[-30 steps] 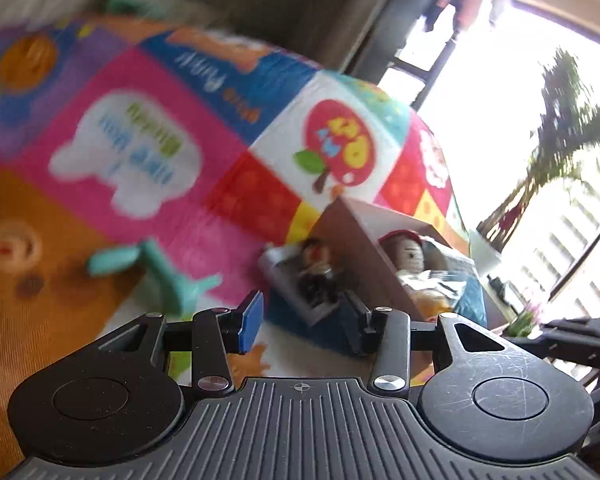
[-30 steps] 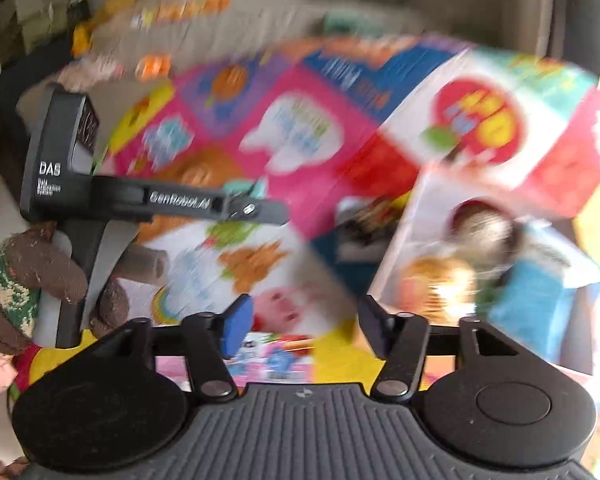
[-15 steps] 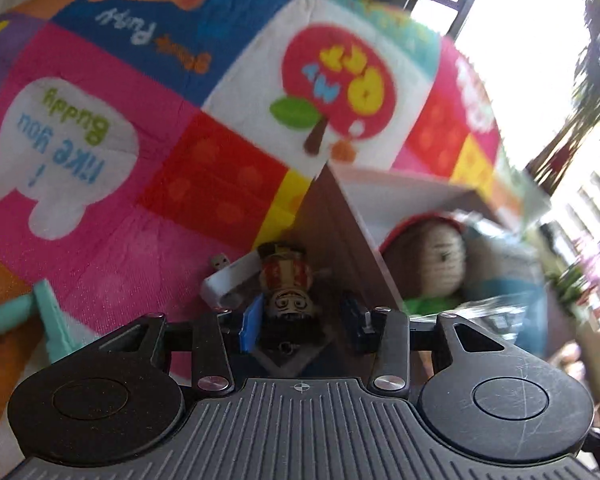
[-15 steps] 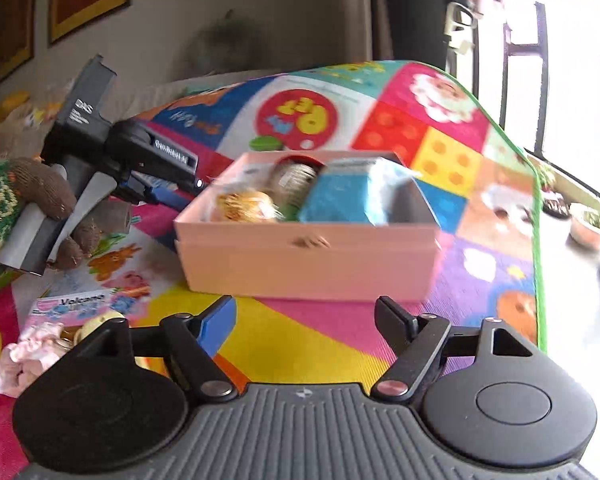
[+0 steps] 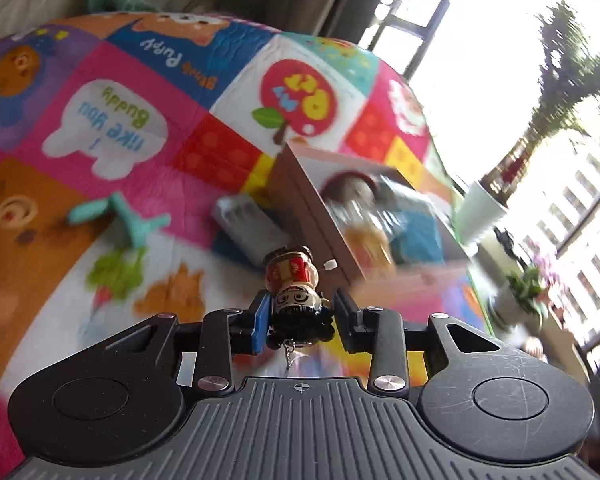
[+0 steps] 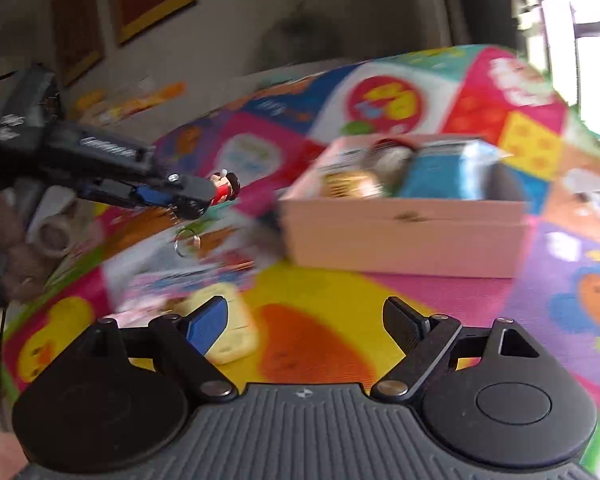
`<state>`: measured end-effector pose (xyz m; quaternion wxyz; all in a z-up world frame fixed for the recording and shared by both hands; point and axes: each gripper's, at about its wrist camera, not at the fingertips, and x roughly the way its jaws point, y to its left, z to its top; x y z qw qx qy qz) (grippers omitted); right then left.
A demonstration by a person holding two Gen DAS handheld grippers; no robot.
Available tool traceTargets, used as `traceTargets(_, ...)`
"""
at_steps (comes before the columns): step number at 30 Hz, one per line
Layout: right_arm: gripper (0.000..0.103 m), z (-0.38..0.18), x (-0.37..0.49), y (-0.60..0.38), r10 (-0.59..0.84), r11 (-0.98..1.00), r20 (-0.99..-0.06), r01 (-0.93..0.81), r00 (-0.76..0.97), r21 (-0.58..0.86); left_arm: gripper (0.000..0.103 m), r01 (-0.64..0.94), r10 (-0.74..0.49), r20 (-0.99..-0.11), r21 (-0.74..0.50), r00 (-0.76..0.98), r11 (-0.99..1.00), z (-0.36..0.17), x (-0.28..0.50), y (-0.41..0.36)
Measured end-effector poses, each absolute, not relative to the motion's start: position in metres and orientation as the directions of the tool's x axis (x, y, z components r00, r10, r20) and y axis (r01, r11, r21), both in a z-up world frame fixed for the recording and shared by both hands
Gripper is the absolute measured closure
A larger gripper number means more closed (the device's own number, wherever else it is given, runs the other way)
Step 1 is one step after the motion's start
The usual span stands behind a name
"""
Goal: Organize objects
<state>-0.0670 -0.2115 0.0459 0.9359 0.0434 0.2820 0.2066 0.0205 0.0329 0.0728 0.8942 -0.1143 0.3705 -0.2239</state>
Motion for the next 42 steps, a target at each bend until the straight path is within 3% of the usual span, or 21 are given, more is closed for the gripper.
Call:
traceTargets(6,0.021,0.042,-0.067,-0.172,0.471,0.872,-0.560,-0.455,0.682,0.180,0.065,0.323,-0.481,-0.576,-0.359,0.661,0.875,0.075,-0.057,0.055)
traceTargets(11,0.061,0.034,-0.059,-0.149,0.443,0.880,-0.617,-0.448,0.650,0.161,0.065,0.248,-0.468,-0.551,-0.427,0.690,0.869,0.069,-0.079,0.083)
traceTargets(19,0.061,0.037,-0.079,-0.178,0.242,0.926,-0.642,-0.371,0.727,-0.072,0.065,0.253,-0.488,-0.554,-0.449,0.674,0.857,0.063,-0.104,0.091)
traceTargets(24,0.056,0.040,-0.091,-0.200,0.036,0.943,-0.578,-0.220,0.815,-0.250,0.065,0.284,-0.537,-0.535,-0.484,0.653,0.828,0.058,-0.104,0.078)
traceTargets(26,0.040,0.047,-0.092,-0.212,0.076,0.965,-0.589,-0.207,0.804,-0.158,0.065,0.298,-0.542,-0.535,-0.477,0.648,0.827,0.058,-0.104,0.071)
traceTargets(28,0.035,0.053,-0.092,-0.221,0.155,0.975,-0.592,-0.220,0.791,-0.038,0.065,0.307,-0.536,-0.542,-0.458,0.647,0.834,0.060,-0.105,0.066)
traceTargets(32,0.035,0.056,-0.084,-0.215,0.230,0.969,-0.578,-0.239,0.783,0.060,0.065,0.313,-0.529,-0.553,-0.441,0.643,0.841,0.059,-0.108,0.061)
traceTargets(37,0.035,0.039,-0.063,-0.195,0.207,0.971,-0.614,-0.237,0.762,0.033,0.065,0.305,-0.519,-0.562,-0.434,0.644,0.848,0.061,-0.111,0.059)
traceTargets(40,0.048,0.034,-0.056,-0.190,0.195,0.974,-0.644,-0.226,0.740,0.036,0.065,0.303,-0.514,-0.562,-0.429,0.648,0.851,0.065,-0.112,0.058)
traceTargets(42,0.048,0.041,-0.060,-0.190,0.213,0.970,-0.632,-0.240,0.745,0.045,0.065,0.303,-0.514,-0.561,-0.428,0.649,0.851,0.067,-0.113,0.057)
